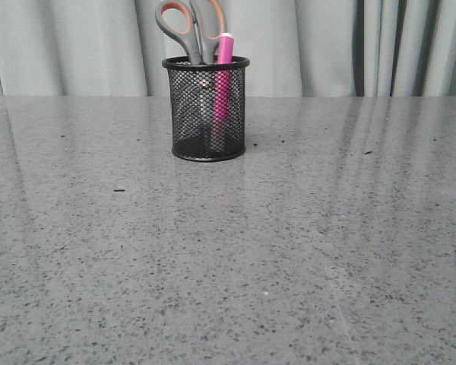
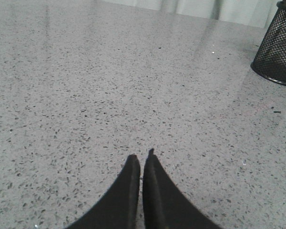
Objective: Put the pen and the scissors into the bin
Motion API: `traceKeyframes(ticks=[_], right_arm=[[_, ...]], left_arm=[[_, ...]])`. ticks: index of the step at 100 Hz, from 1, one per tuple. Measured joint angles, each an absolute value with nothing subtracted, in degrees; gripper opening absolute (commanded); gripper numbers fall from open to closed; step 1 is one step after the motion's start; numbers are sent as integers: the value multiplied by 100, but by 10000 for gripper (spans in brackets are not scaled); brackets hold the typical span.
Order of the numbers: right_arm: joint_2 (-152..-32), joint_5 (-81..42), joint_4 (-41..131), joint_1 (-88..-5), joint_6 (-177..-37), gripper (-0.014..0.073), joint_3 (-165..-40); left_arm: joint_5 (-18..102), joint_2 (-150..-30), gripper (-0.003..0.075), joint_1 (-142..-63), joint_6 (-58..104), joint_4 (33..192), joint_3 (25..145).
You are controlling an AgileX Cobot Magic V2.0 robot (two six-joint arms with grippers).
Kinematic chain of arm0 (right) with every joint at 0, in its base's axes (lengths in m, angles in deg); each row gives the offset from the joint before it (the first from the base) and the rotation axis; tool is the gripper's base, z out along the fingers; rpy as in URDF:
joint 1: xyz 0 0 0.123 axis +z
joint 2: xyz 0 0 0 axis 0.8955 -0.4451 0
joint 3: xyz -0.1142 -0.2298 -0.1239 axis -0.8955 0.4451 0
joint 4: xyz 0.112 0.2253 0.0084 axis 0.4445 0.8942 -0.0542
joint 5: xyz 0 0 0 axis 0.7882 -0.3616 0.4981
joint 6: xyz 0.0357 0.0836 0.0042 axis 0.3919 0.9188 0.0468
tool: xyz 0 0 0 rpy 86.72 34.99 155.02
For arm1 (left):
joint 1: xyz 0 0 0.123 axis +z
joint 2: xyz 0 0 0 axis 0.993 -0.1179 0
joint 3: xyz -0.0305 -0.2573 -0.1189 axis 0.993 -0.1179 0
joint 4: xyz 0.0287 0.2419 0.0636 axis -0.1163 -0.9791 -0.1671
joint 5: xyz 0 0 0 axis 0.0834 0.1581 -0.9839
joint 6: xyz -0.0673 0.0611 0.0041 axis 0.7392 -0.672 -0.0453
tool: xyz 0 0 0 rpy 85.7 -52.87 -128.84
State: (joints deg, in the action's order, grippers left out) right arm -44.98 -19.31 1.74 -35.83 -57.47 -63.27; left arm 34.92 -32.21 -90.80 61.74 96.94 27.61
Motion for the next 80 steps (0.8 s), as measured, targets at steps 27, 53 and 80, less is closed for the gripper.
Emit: traceKeyframes(ticks=[27,53,80], right_arm=[[-4498,-2456,174,-3583,-5747,-73,-6064],[-4498,-2048,1564,-4313,-7302,-73,-5361],[-4152,-394,2847,-5515,-9280,-73,-4224]], left_arm=[[3492,-3221,-20,-9080,6174,9694,2761],[3492,-3221,-20,-9080,6174,9694,2761],[3492,-3221,-20,-9080,6174,9694,2761]])
